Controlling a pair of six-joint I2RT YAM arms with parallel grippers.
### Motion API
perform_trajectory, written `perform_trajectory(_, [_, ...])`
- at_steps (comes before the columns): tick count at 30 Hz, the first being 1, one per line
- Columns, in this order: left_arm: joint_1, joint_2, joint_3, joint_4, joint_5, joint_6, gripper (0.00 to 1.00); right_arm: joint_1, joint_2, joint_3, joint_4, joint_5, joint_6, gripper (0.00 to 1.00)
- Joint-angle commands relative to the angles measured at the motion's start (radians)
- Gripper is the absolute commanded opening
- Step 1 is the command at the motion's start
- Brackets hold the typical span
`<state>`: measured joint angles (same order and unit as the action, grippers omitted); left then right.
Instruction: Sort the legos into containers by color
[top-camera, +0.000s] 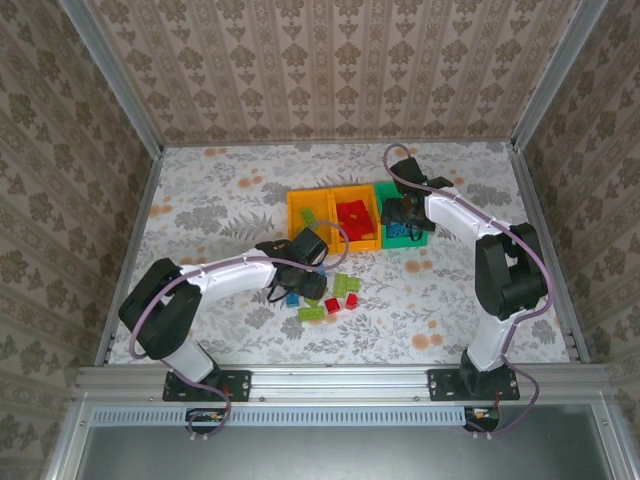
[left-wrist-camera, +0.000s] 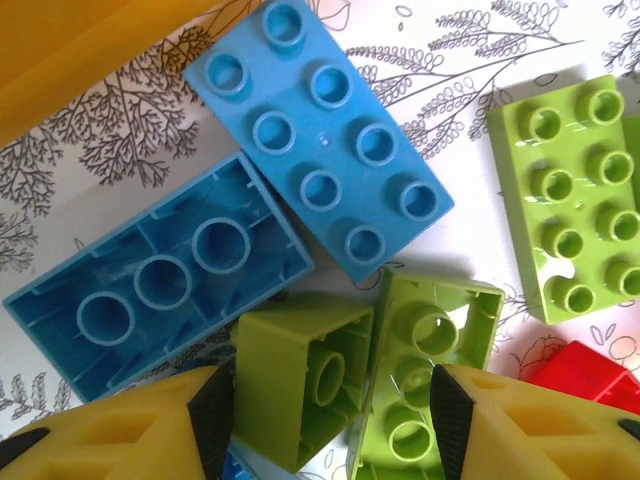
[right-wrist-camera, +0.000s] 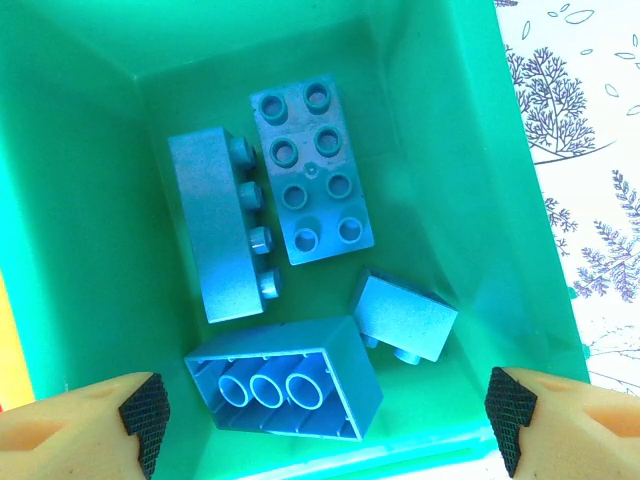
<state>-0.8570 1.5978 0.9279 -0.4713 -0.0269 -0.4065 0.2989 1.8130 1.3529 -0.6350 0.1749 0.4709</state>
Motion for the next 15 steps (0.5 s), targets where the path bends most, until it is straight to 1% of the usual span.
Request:
perform_trajectory(1, [-0.005,0.03,0.007,-0.018,-0.014,0.004,0.55,-0.005,-0.014,-0.021,-0.037,-0.019,0.002,0.86])
perform_trajectory(9, [-0.005,0.048,0.008,-0.003,-0.016,-0.01,0.48,-0.007,-0.014,-0.025,-0.039,-0.019,0.0,0.87])
perform_trajectory(12, [-0.005,0.054,0.01,-0.001,-0.019,-0.015,0.47,-0.006,-0.016,-0.031,-0.039,-0.018,0.002,0.87])
perform_trajectory(15, [-0.005,0.054,0.01,0.002,-0.02,-0.018,0.43,-0.007,-0.017,-0.035,-0.037,-0.017,0.002,0.87])
